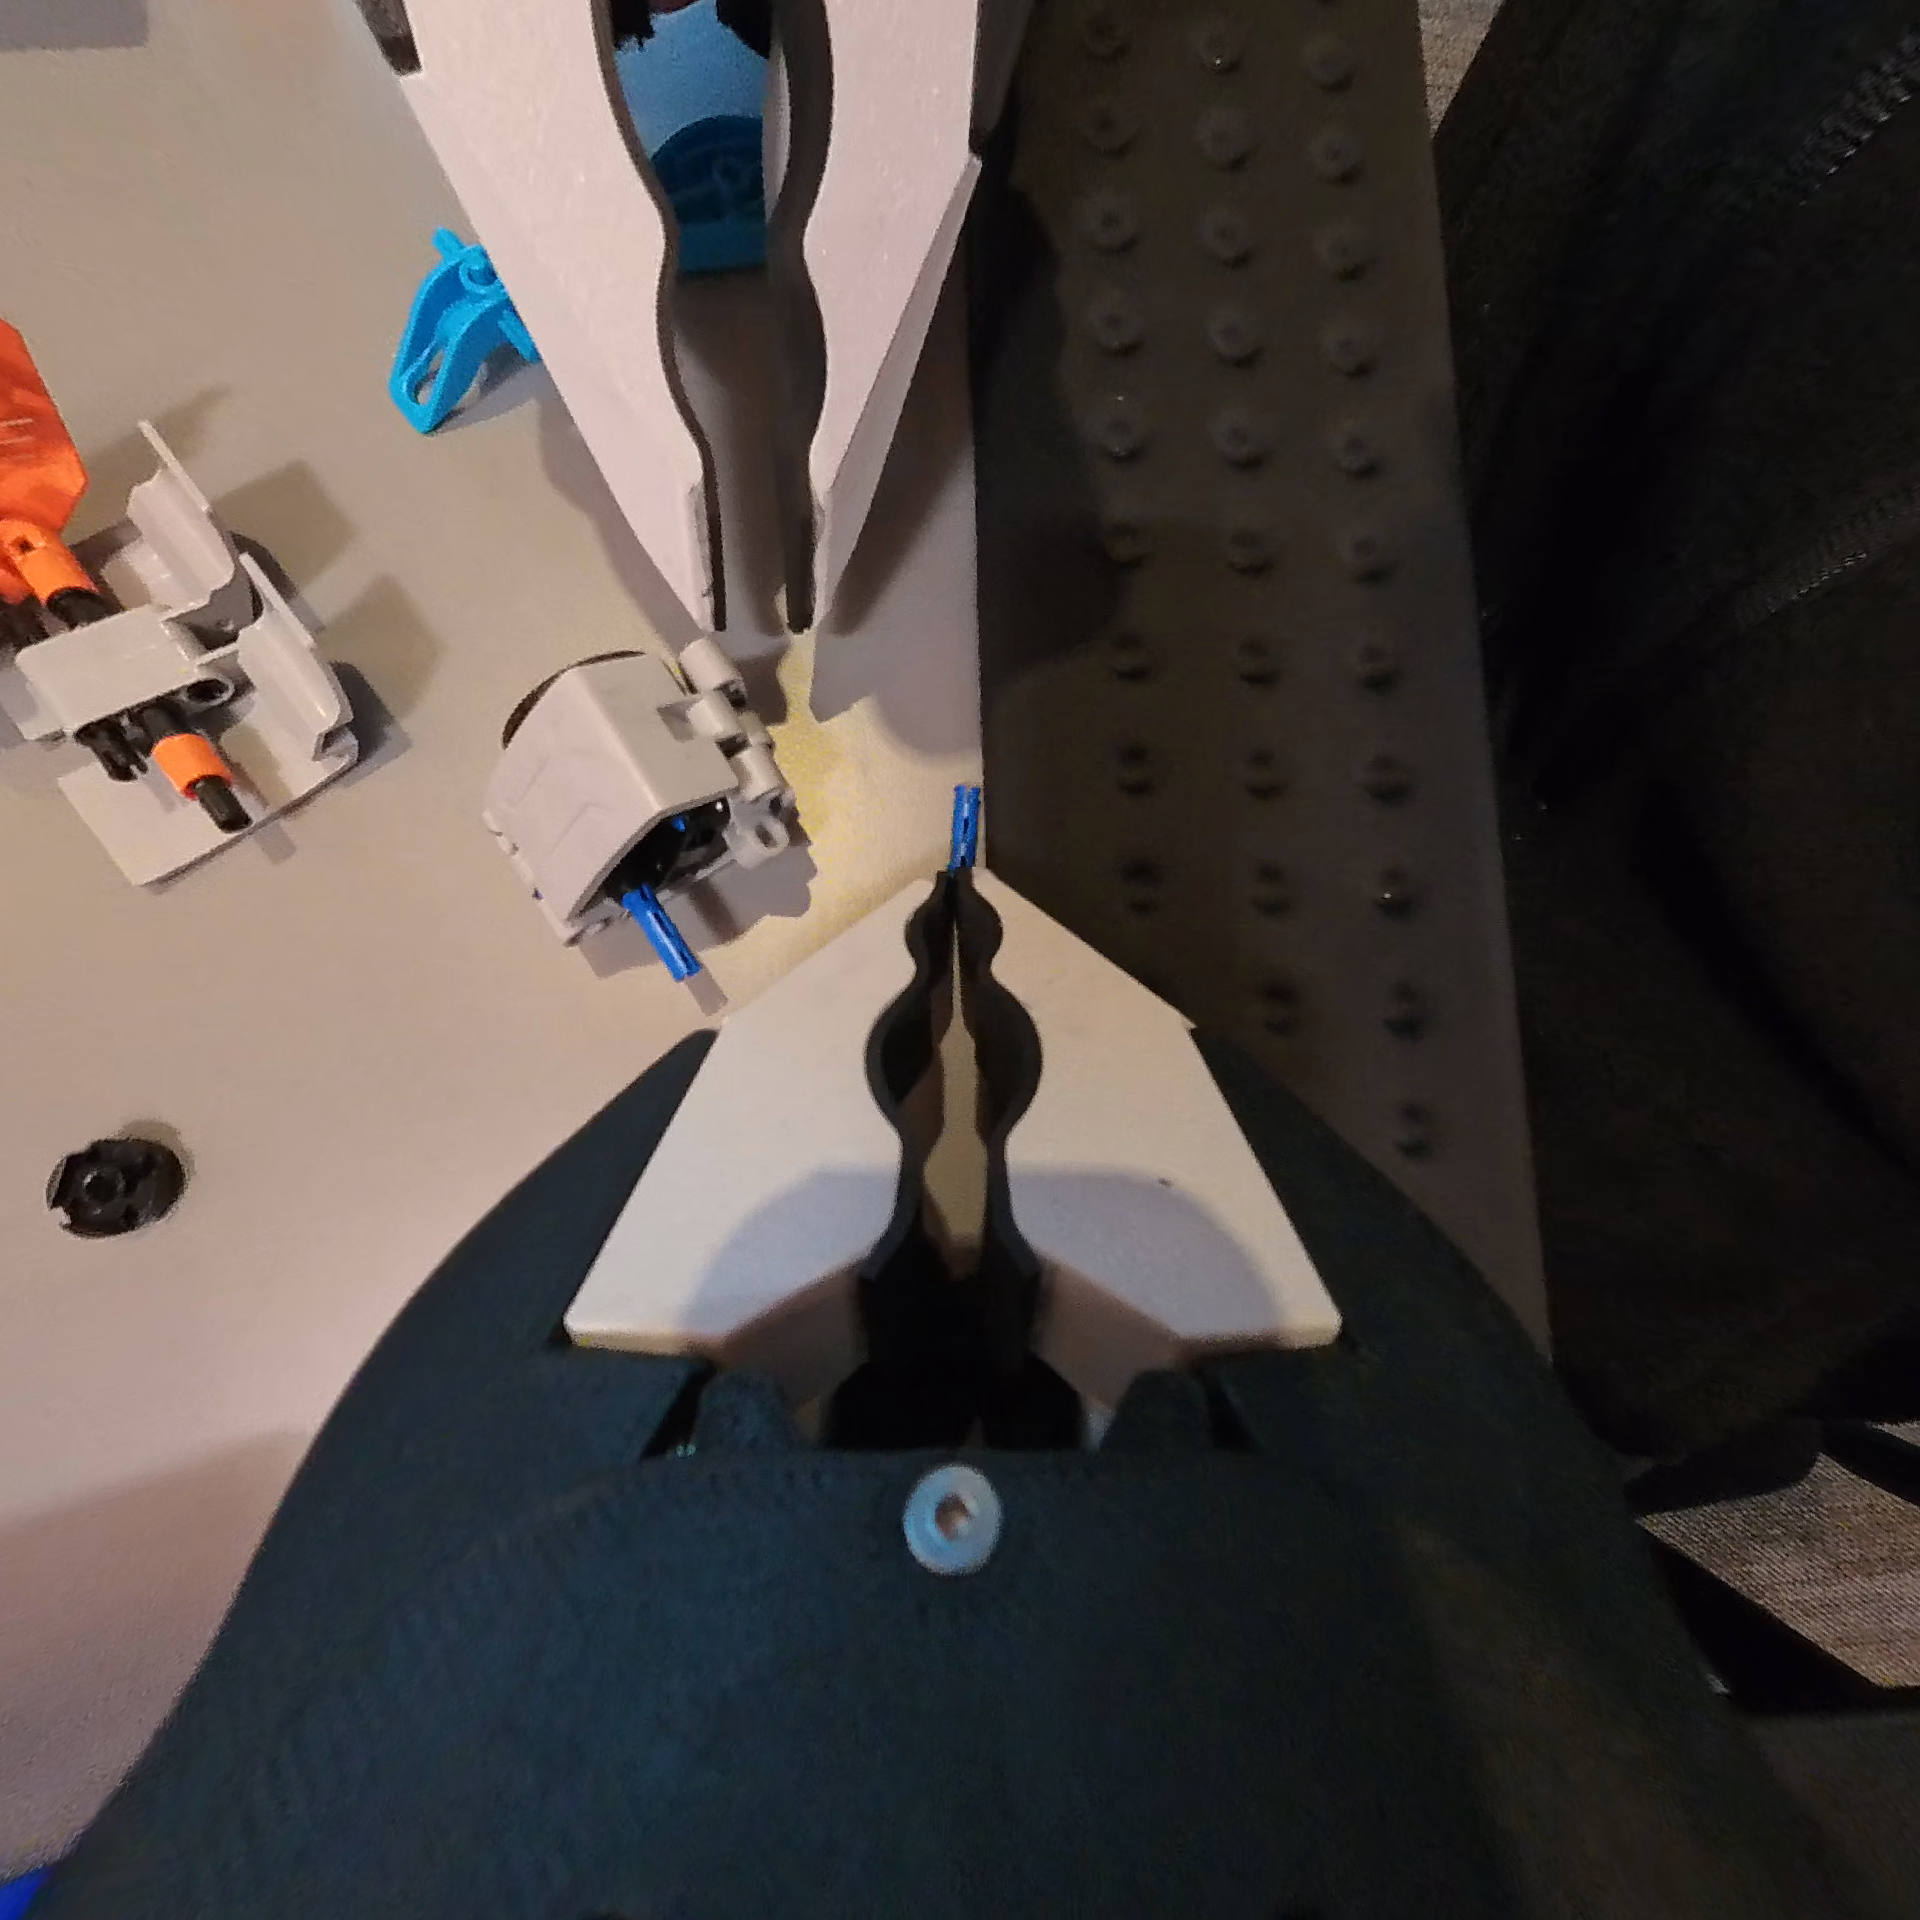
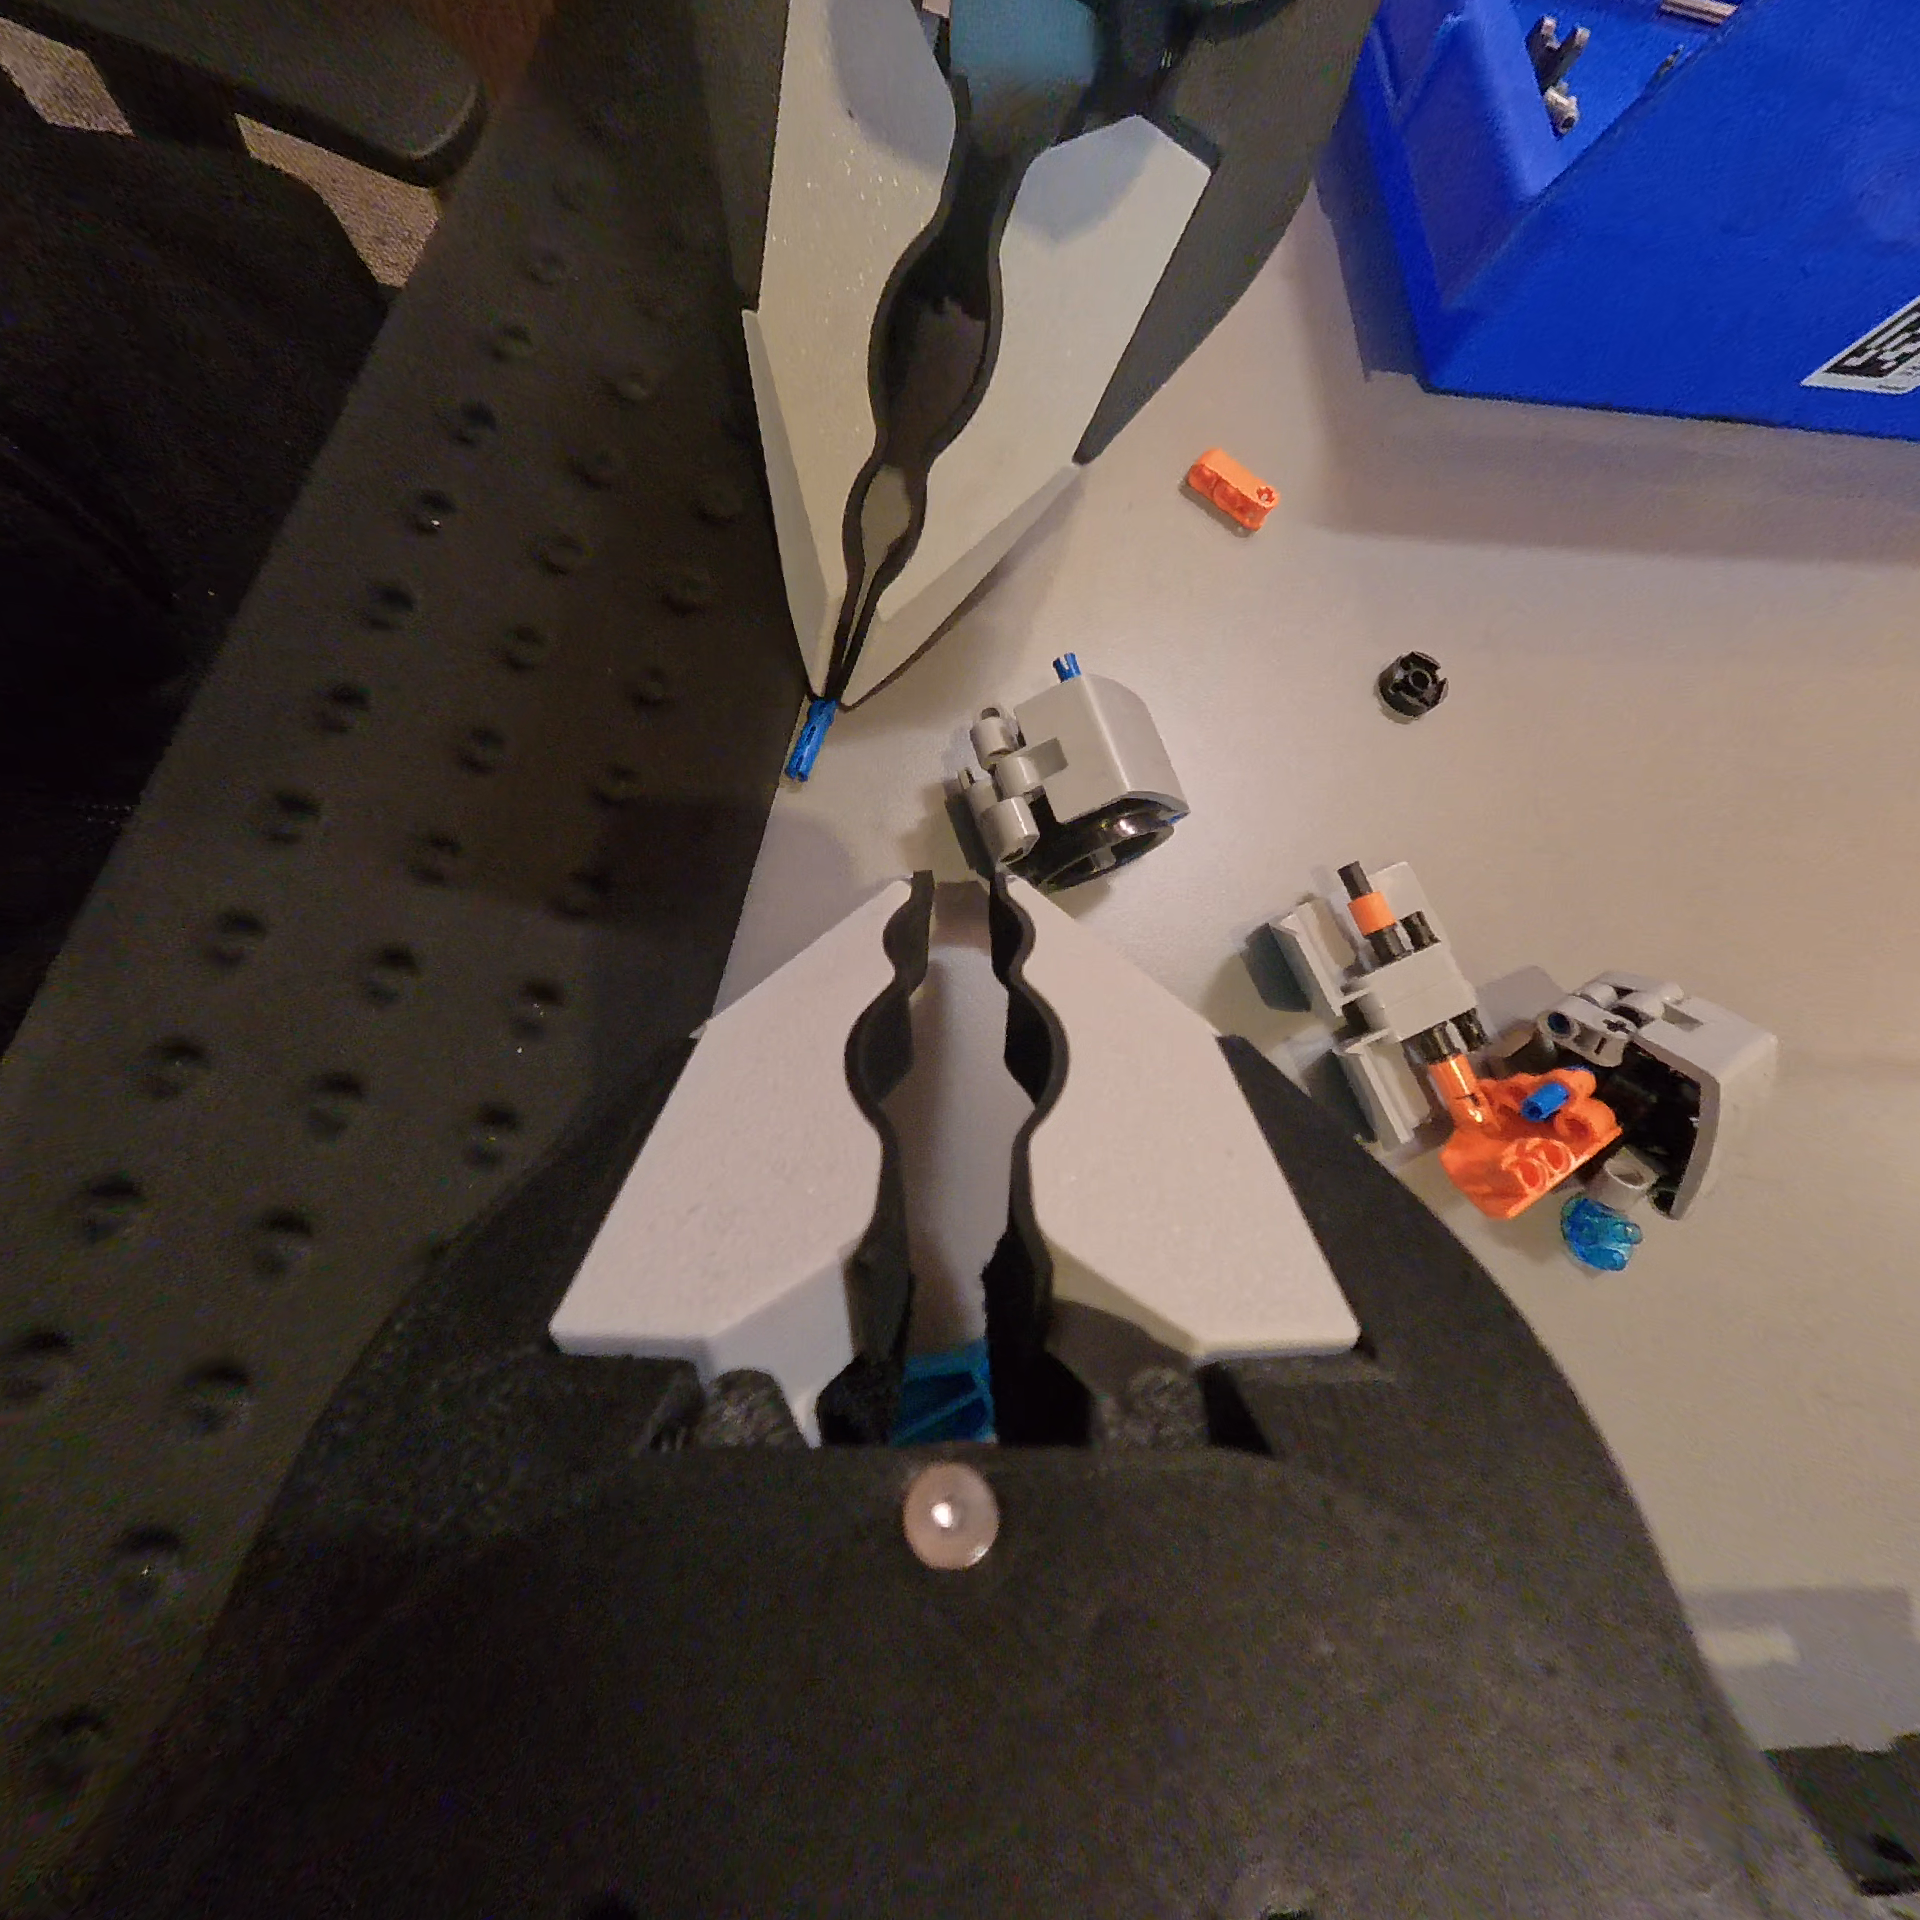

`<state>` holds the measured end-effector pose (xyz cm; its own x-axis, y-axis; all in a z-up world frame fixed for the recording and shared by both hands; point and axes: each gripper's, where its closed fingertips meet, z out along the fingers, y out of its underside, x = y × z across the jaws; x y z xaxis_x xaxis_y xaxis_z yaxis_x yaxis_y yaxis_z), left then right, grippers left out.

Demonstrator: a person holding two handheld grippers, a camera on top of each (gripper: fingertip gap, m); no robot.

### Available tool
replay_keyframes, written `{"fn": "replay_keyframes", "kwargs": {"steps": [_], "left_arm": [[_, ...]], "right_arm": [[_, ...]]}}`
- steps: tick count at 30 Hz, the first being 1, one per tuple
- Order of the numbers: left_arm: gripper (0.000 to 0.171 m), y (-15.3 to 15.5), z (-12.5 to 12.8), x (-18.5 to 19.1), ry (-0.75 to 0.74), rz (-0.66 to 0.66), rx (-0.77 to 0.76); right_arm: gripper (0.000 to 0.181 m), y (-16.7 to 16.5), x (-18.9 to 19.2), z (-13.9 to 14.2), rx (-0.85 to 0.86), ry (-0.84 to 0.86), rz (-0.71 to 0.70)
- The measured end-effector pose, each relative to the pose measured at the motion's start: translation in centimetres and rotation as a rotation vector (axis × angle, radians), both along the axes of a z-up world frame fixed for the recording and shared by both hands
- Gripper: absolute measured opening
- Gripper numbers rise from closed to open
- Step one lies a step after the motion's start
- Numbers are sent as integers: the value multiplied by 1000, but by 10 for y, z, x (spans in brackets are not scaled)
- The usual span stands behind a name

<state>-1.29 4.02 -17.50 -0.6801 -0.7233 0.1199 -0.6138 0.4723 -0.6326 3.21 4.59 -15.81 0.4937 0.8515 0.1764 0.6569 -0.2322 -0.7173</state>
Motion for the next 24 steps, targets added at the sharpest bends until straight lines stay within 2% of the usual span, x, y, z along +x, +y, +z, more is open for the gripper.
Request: {"fn": "replay_keyframes", "kwargs": {"steps": [4, 6, 8, 9, 13, 24], "left_arm": [[3, 2, -1, 5, -23, 9, 35], [13, 5, -2, 11, -41, 45, 71], [13, 7, -4, 15, -45, 80, 113], [6, 10, -4, 21, -74, 109, 150], [15, 12, -4, 27, -101, 170, 190], [16, 2, 0, 26, -91, 137, 174]], "right_arm": [[9, 0, 1, 2, 5, 4, -2], [9, -1, 3, 2, 4, 1, -2], [9, -2, 4, 2, -9, 2, -1], [10, -3, 5, 1, -15, -3, 0], [11, -7, 3, -2, -27, -15, 17], [20, -8, 2, -10, -32, -64, 29]]}}
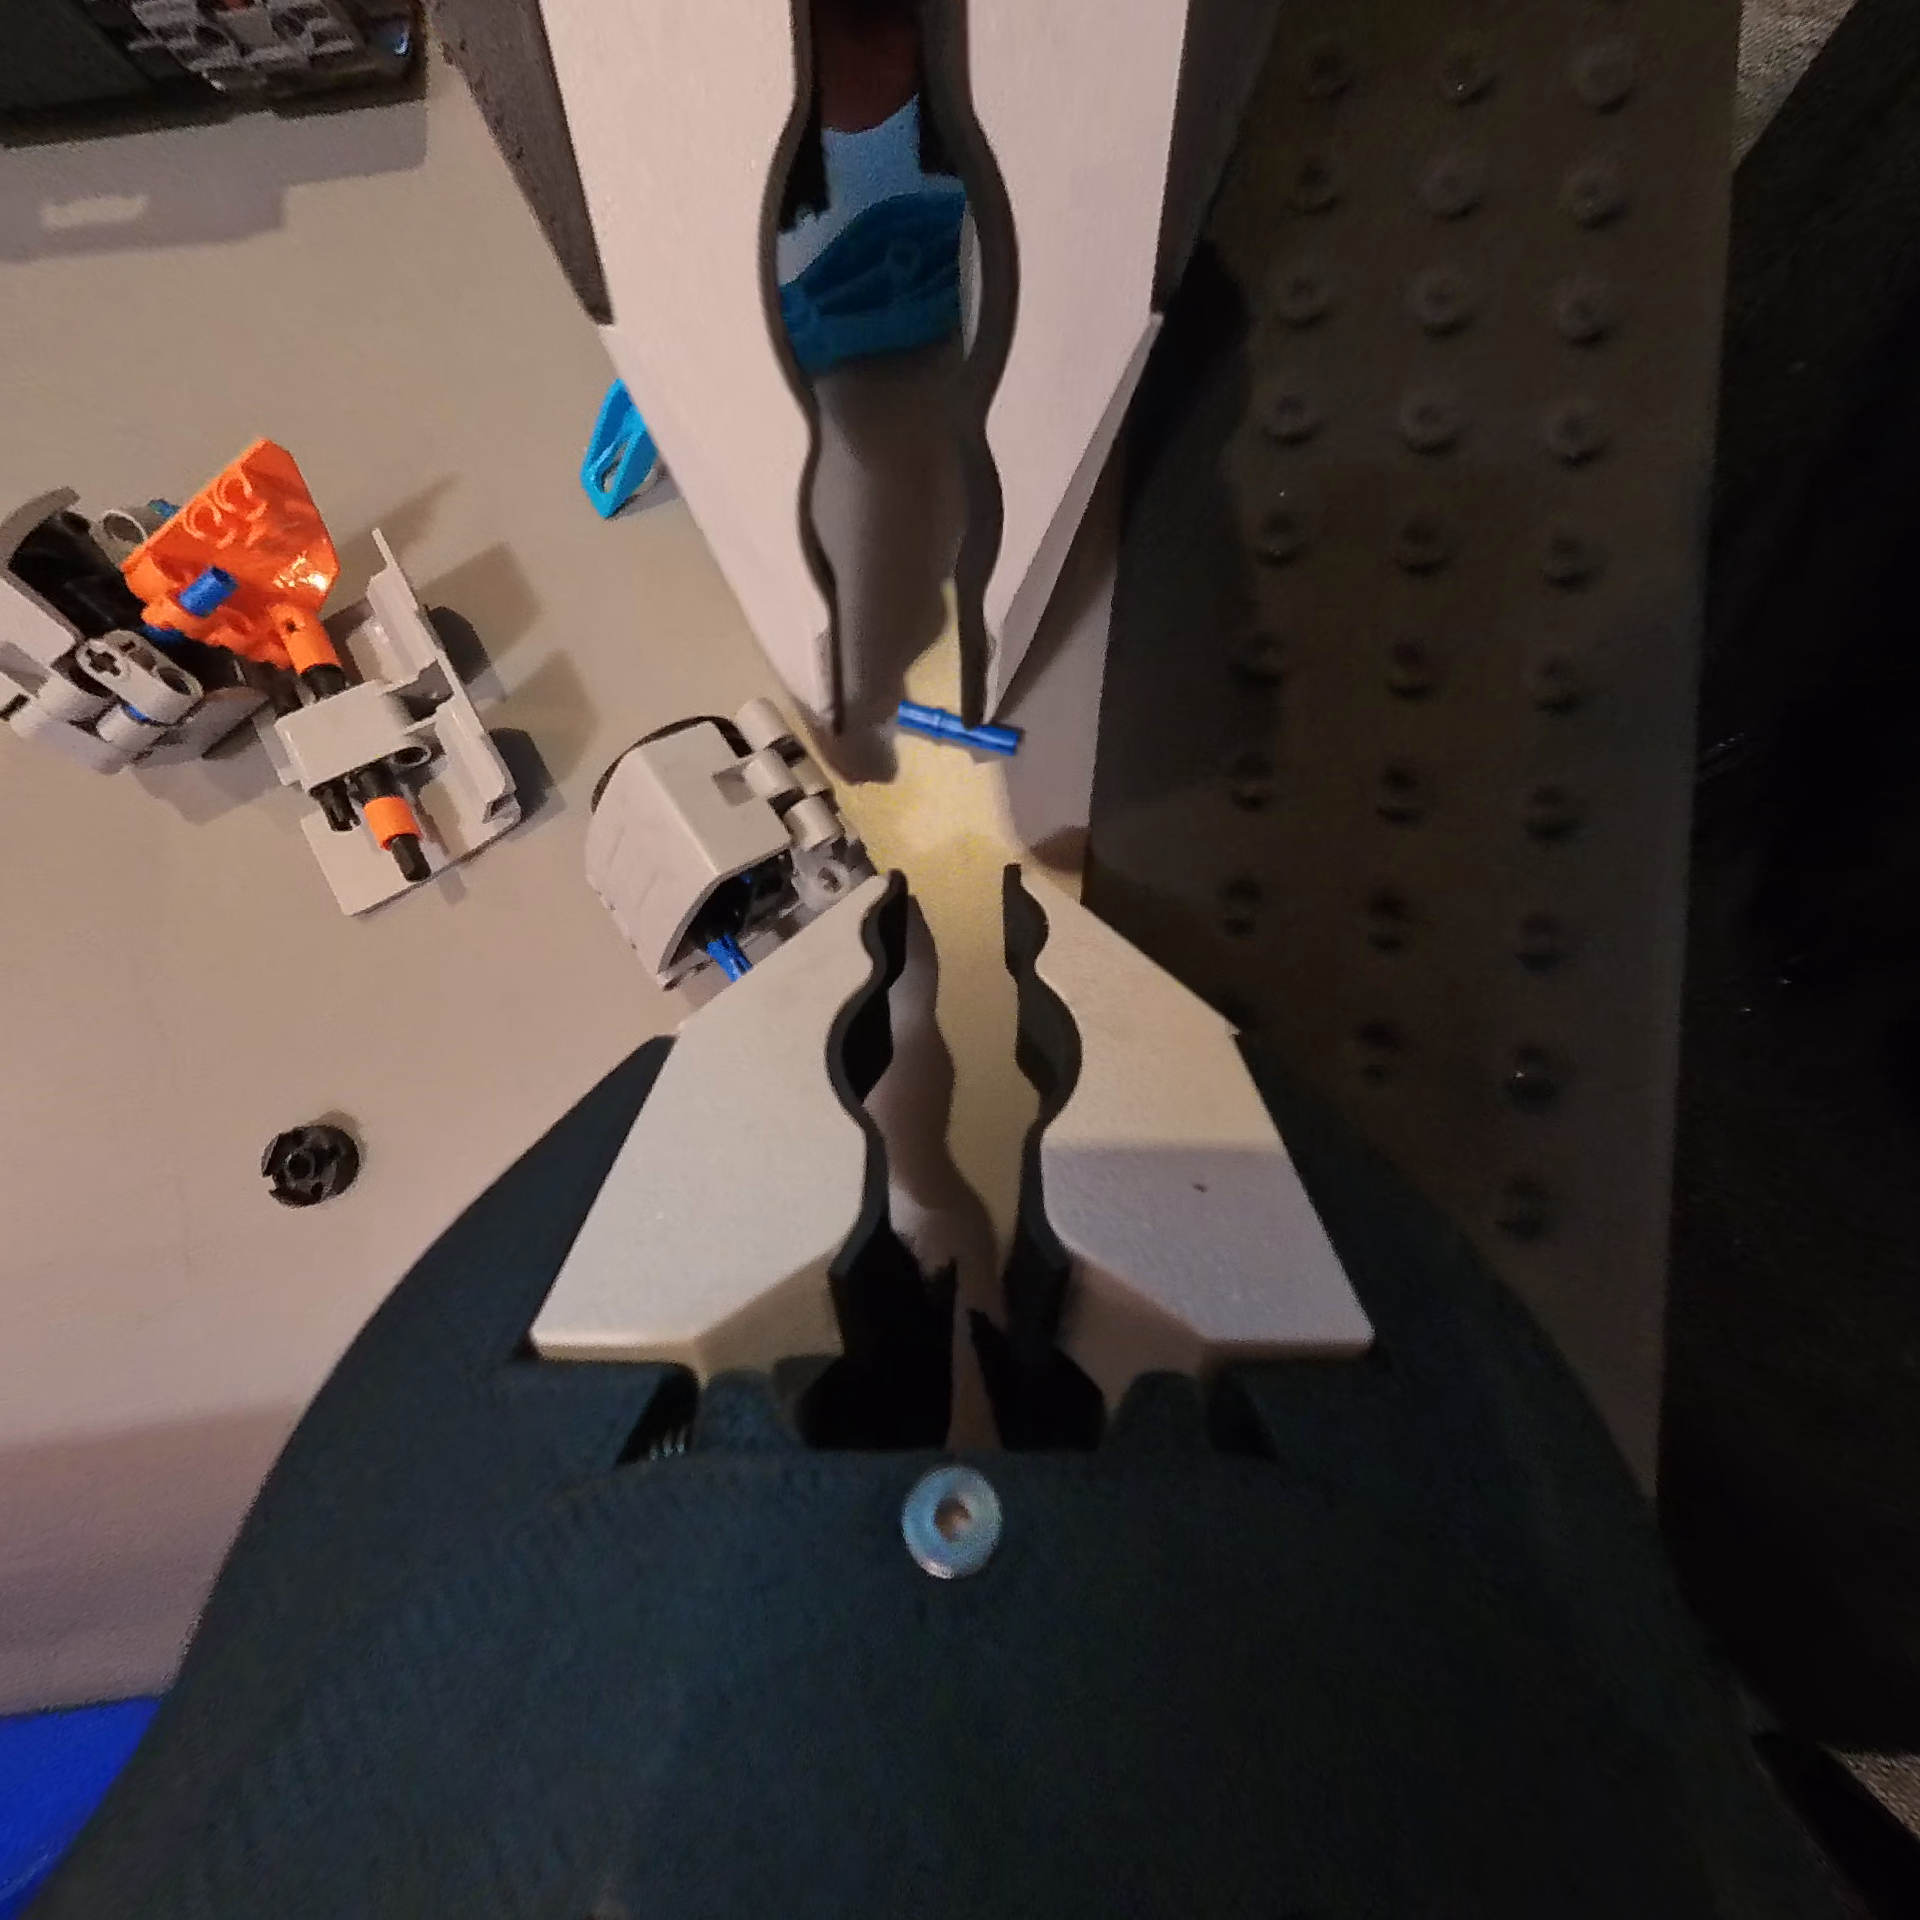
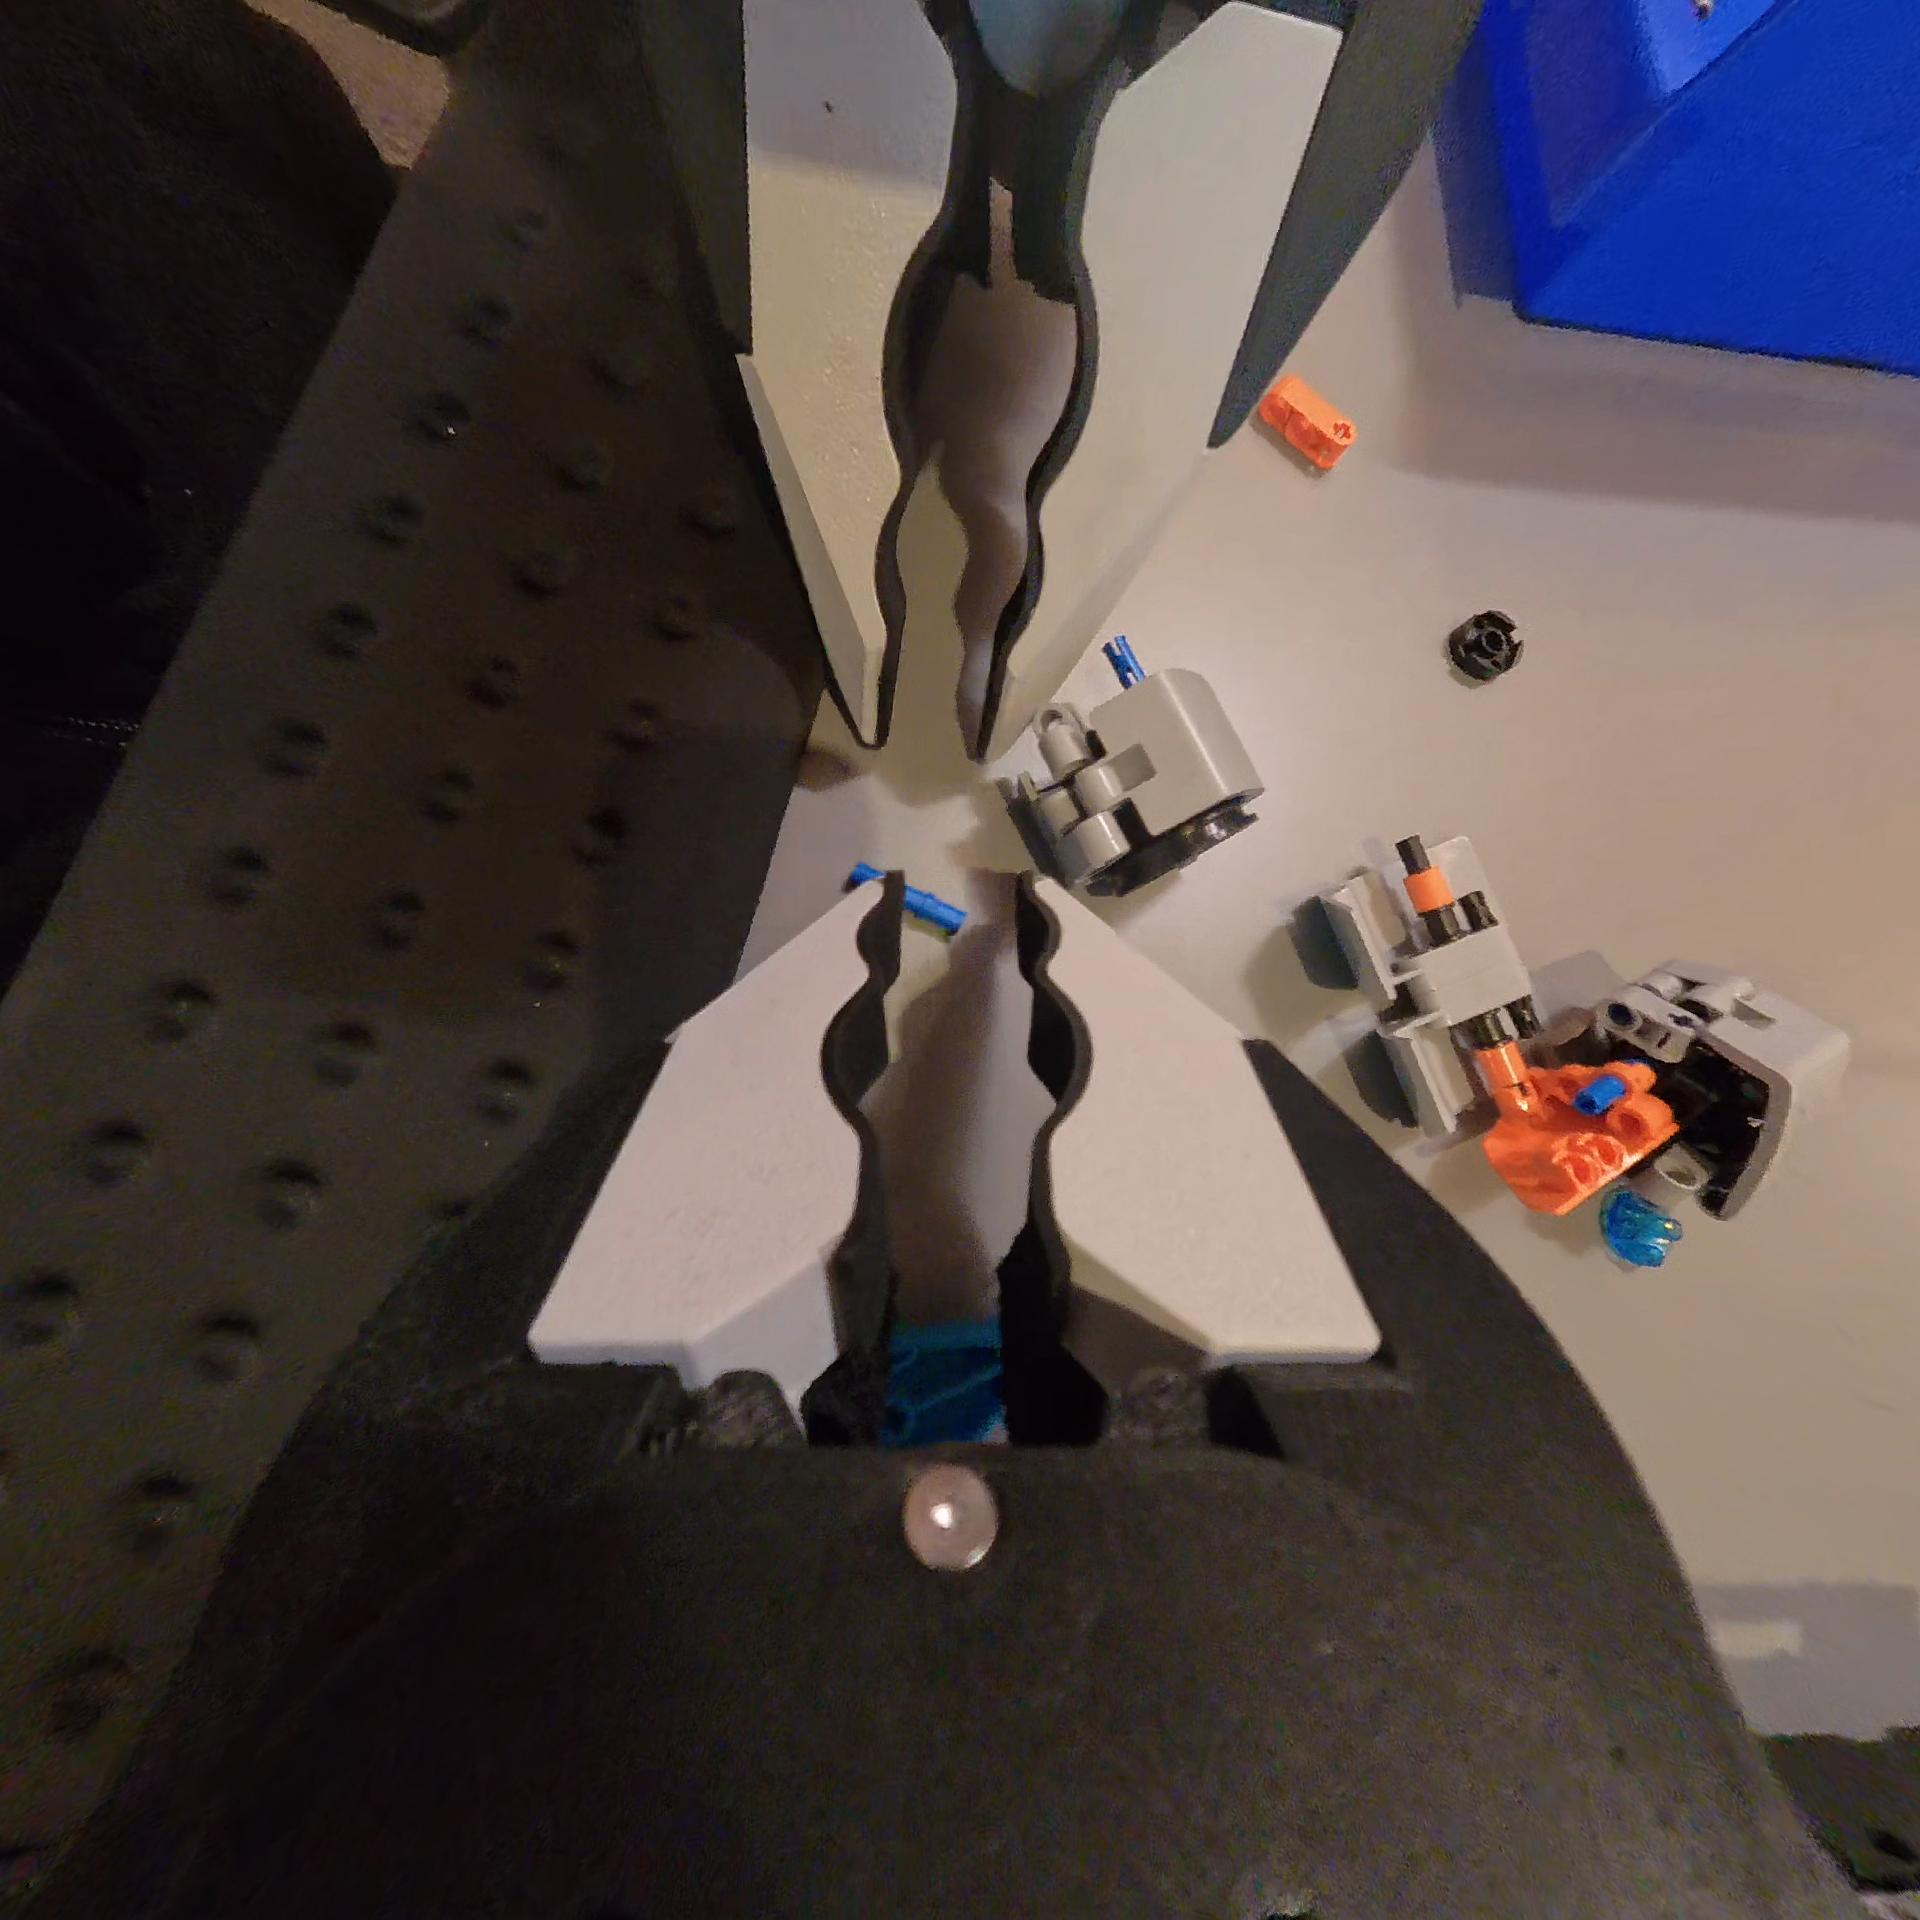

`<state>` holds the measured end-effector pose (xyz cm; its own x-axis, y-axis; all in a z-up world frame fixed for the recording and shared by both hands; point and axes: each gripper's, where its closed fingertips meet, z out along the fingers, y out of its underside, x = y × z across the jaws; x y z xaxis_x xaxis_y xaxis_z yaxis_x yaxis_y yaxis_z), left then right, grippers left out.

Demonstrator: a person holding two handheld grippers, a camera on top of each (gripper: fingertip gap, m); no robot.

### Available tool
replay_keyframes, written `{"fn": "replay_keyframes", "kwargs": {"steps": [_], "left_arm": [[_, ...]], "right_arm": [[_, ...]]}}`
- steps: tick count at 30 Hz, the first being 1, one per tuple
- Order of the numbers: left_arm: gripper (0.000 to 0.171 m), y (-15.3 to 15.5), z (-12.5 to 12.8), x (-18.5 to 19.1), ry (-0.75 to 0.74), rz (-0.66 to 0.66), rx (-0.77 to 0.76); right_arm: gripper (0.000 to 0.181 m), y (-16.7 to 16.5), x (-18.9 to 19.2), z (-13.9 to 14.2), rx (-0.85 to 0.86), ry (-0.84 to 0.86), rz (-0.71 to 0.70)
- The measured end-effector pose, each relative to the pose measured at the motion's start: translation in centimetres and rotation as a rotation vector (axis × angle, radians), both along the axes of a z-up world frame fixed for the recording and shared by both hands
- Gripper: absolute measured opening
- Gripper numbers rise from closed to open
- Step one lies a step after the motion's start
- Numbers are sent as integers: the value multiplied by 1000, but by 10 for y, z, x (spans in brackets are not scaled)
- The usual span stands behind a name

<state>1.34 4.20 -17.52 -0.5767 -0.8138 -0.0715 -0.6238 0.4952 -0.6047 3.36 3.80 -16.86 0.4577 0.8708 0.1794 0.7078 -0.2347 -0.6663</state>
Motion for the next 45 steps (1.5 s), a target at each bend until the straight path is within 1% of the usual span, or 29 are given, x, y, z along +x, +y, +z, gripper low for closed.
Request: {"fn": "replay_keyframes", "kwargs": {"steps": [2, 4, 5, 11, 18, 23, 27, 31, 34, 40, 45], "left_arm": [[15, -1, 0, 1, -1, 2, -4], [15, 0, 0, 1, 2, 16, -5], [15, 0, 1, 0, 0, 16, -8], [22, 5, 7, -4, -25, 44, -5], [22, -1, 12, -3, -87, 45, 36], [21, -3, 10, -2, -89, 45, 79], [22, 0, 11, -5, -96, 64, 70], [21, -1, 12, -8, -101, 73, 55], [21, 0, 13, -9, -97, 73, 52], [18, -4, 11, -8, -86, 57, 47], [18, -4, 11, -7, -80, 57, 38]], "right_arm": [[23, -1, -1, -3, -8, -10, 14], [18, -4, -2, -7, -35, -10, 31], [11, -6, -3, -8, -47, -1, 35], [0, -7, -1, -7, -72, 17, 30], [0, -7, -1, -2, -96, 66, 16], [0, -10, 0, -7, -118, 46, 24], [14, -12, 2, -3, -112, 40, 20], [14, -17, -3, 0, -125, 57, 40], [16, -22, -7, -5, -157, 46, 56], [10, -23, -11, -8, -165, 39, 48], [6, -13, -2, -9, -104, -24, 0]]}}
